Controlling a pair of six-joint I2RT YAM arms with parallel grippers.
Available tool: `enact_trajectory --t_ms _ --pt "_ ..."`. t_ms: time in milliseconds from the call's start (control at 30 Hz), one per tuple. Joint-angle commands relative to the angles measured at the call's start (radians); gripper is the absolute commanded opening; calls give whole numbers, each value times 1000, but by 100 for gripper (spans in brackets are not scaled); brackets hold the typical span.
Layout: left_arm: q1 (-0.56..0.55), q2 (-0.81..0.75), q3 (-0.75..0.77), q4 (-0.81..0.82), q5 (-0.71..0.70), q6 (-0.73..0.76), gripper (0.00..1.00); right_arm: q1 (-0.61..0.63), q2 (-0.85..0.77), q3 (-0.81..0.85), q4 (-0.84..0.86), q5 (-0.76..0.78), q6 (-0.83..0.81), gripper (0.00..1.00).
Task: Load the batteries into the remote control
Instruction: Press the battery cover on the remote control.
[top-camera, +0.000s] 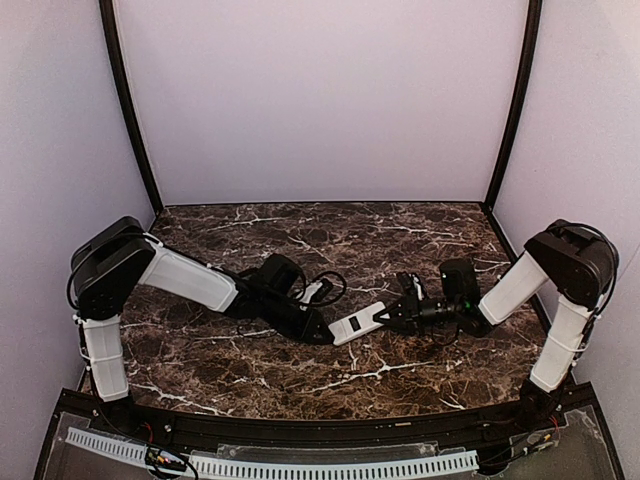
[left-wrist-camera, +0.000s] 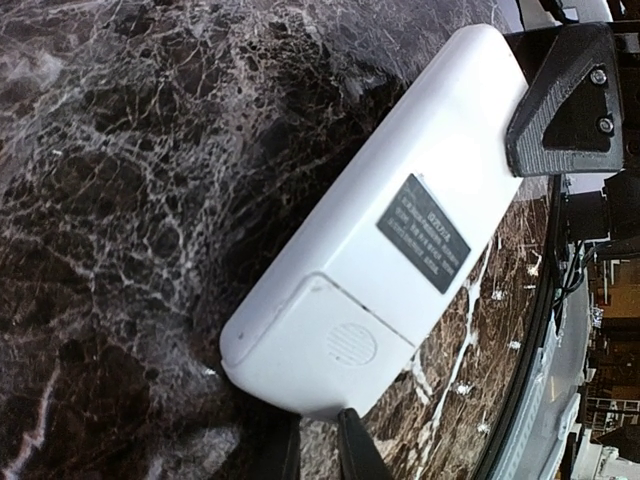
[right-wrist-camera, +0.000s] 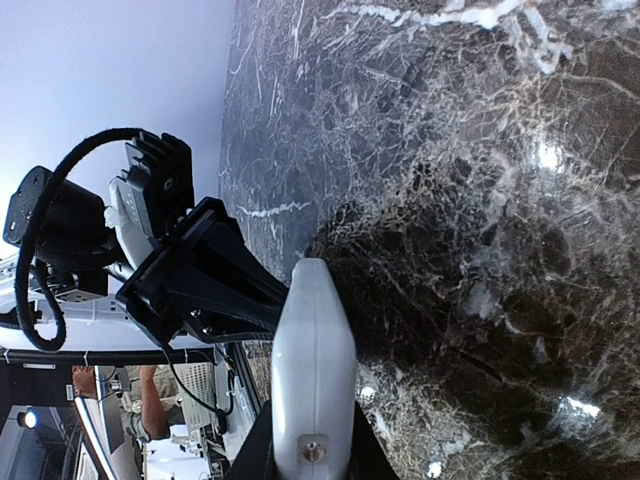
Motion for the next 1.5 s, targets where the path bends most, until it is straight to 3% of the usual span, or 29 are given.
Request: enact_trajectory --t_ms 0,533,733,967,1467 --pt "-17 50 30 3 4 15 13 42 23 23 -60 22 -18 0" --pt "-19 52 29 57 11 46 14 74 57 63 -128 -45 -64 0" --pt "-2 -9 -42 75 -15 31 20 37 8 36 -155 -17 -78 0" --pt "33 -106 -153 124 -66 27 38 18 -9 22 -151 -18 -91 0" --pt "24 -12 -63 108 -27 19 32 27 8 48 -157 -24 -97 0"
